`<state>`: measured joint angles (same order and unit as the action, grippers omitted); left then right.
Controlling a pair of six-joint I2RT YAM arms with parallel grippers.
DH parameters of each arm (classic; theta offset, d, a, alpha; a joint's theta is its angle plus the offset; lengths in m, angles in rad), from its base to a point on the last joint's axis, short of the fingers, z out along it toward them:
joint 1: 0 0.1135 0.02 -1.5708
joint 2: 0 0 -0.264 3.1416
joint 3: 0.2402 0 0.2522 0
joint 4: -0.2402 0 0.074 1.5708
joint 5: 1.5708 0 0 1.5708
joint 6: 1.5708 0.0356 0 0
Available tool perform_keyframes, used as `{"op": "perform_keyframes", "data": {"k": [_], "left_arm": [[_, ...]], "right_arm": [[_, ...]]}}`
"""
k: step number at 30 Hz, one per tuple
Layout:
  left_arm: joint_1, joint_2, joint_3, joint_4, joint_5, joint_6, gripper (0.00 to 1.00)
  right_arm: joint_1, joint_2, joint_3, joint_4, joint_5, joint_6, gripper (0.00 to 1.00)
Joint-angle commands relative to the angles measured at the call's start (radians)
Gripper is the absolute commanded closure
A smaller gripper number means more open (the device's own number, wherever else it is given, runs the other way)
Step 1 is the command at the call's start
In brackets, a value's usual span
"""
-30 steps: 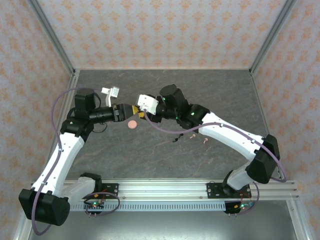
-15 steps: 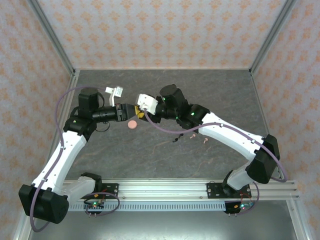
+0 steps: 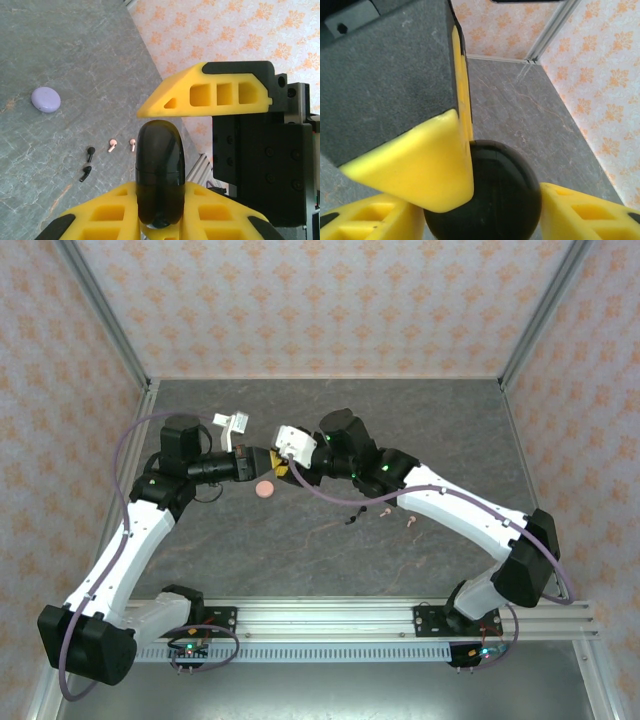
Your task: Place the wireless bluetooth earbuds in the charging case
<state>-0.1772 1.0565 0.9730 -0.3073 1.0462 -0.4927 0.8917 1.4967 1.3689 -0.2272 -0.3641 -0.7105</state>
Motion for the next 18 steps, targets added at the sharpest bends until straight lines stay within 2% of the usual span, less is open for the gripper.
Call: {"op": "perform_keyframes", "data": {"k": [1,5,8,13,15,18], "left_arm": [[-0.014,-0.019,0.005,0.06,-0.046,0.016,0.82],[-0.019,-0.066,-0.06,0.204,-0.124,-0.012,0.87],[-0.029,-0.108,-0.127,0.34,-0.178,-0.016,0.88],[-0.079,-0.149,-0.195,0.481,-0.226,0.056,0.91],[-0.099,-0.153,-0.209,0.52,-0.23,0.082,0.94],[-0.13,-0.146,-0.201,0.531,-0.228,0.129,0.97]], "right_arm": [[-0.003,-0.053,-0.01,0.006,0.067,0.063,0.33],[-0.021,-0.159,-0.112,0.044,0.052,0.158,0.12],[-0.046,-0.247,-0.208,0.109,-0.002,0.286,0.03],[-0.159,-0.364,-0.387,0.407,-0.121,0.69,0.01],[-0.169,-0.376,-0.405,0.461,-0.136,0.754,0.01],[-0.169,-0.351,-0.345,0.392,-0.173,0.766,0.01]]}}
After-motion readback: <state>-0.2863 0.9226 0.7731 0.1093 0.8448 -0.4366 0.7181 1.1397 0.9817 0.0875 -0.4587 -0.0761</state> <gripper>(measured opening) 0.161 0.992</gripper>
